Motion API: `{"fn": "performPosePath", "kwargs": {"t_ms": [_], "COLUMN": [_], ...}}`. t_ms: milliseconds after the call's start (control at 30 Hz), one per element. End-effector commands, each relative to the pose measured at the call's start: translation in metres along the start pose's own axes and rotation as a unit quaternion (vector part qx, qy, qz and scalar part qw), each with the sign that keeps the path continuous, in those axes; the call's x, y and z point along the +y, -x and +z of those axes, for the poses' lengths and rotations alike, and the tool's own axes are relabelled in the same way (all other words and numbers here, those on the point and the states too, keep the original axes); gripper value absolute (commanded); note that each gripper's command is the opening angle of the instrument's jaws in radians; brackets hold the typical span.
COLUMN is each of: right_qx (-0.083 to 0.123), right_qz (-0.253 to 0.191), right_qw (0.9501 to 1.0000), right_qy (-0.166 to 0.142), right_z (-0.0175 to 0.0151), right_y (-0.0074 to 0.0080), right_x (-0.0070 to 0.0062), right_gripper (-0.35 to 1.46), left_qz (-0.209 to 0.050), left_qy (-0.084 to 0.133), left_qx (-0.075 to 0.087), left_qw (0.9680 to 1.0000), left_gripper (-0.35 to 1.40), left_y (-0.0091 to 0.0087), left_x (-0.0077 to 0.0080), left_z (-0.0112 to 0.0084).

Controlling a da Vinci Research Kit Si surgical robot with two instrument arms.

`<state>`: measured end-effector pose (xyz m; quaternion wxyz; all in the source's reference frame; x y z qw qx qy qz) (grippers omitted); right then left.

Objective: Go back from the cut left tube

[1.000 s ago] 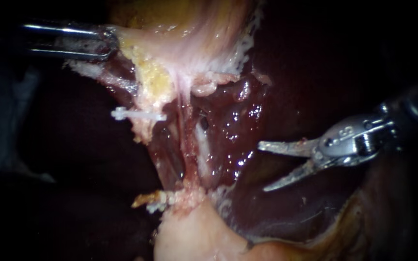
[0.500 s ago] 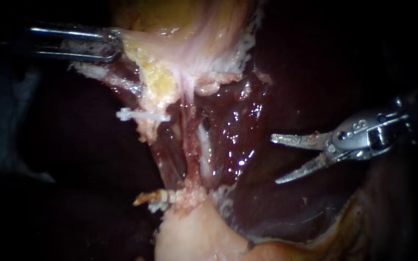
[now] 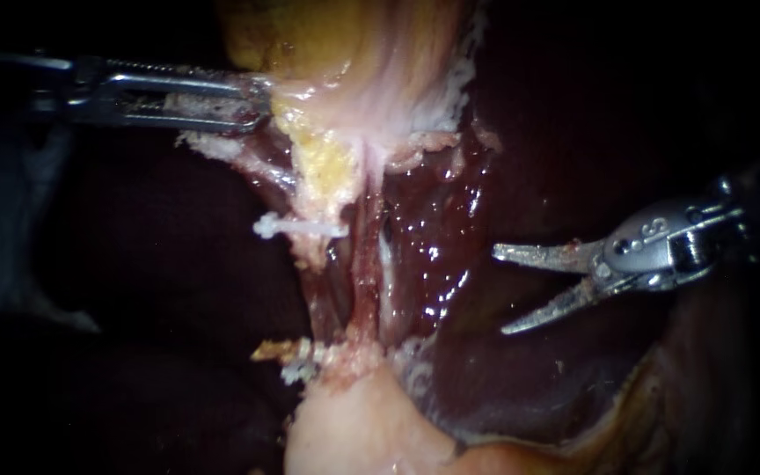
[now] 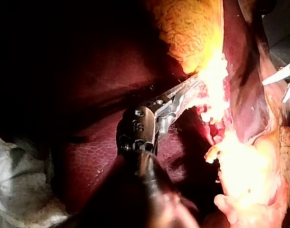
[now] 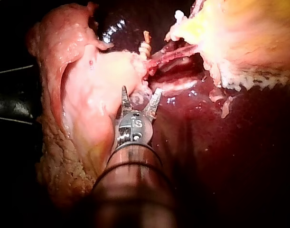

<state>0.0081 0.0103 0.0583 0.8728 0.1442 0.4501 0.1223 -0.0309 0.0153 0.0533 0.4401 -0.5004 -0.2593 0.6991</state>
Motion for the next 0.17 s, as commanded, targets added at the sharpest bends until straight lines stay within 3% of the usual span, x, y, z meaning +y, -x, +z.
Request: {"fn": "performPosePath", "kwargs": {"t_ms": [33,167], "right_qx": [0.000,0.000], "right_qz": [0.000,0.000], "right_qw": [1.0000,1.0000], "right_qy": [0.000,0.000], "right_z": [0.0000,0.0000], "right_y": [0.0000,0.0000], "right_x": [0.0000,0.0000], "right_gripper": [1.45,1.45], "left_qz": [0.000,0.000], "left_qy": [-0.001,0.000], "left_qx": [0.000,-0.001], "left_qw": [1.0000,1.0000], "left_gripper": [-0.35,-0.35], "left_y": [0.0000,0.0000], "left_x": [0.0000,-0.0001], "left_z": [0.0000,-0.0002]}}
